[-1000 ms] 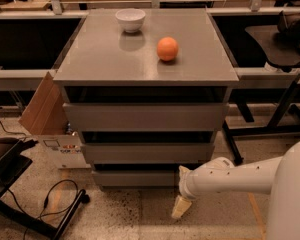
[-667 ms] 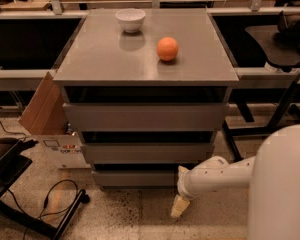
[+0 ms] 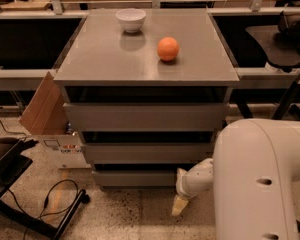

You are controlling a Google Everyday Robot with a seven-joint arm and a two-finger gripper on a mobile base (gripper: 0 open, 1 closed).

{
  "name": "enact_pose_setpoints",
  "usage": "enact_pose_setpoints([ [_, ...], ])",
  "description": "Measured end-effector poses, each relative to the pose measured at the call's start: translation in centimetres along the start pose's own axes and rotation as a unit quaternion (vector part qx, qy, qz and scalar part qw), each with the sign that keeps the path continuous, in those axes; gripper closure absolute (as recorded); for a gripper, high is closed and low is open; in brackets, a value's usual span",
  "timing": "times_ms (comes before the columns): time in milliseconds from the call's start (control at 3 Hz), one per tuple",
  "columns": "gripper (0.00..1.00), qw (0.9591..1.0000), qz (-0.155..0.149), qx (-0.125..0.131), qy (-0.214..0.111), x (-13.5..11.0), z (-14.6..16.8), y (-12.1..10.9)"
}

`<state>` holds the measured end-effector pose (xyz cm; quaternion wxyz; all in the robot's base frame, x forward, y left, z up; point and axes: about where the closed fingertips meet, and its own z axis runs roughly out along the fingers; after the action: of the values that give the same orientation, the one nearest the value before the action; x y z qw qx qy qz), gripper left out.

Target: Open bottom drawer

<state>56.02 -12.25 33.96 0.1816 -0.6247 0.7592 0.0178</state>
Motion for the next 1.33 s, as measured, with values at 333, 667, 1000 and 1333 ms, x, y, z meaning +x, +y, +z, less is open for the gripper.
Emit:
enact_pose_setpoints([
  [333,0.00,0.9999,-0.013,-0.004,-0.009,1.1,4.0,-0.3],
  [667,0.00,0.9995,-0.030,-0.004,-0.011,2.1,7.6,-1.1],
  [1000,0.00,0.9984,-0.055,-0.003,0.011,2.8,10.8,-2.3],
  [1333,0.00,0.9950,-0.085,-0.003,0.052,3.2,13.6,-3.9],
])
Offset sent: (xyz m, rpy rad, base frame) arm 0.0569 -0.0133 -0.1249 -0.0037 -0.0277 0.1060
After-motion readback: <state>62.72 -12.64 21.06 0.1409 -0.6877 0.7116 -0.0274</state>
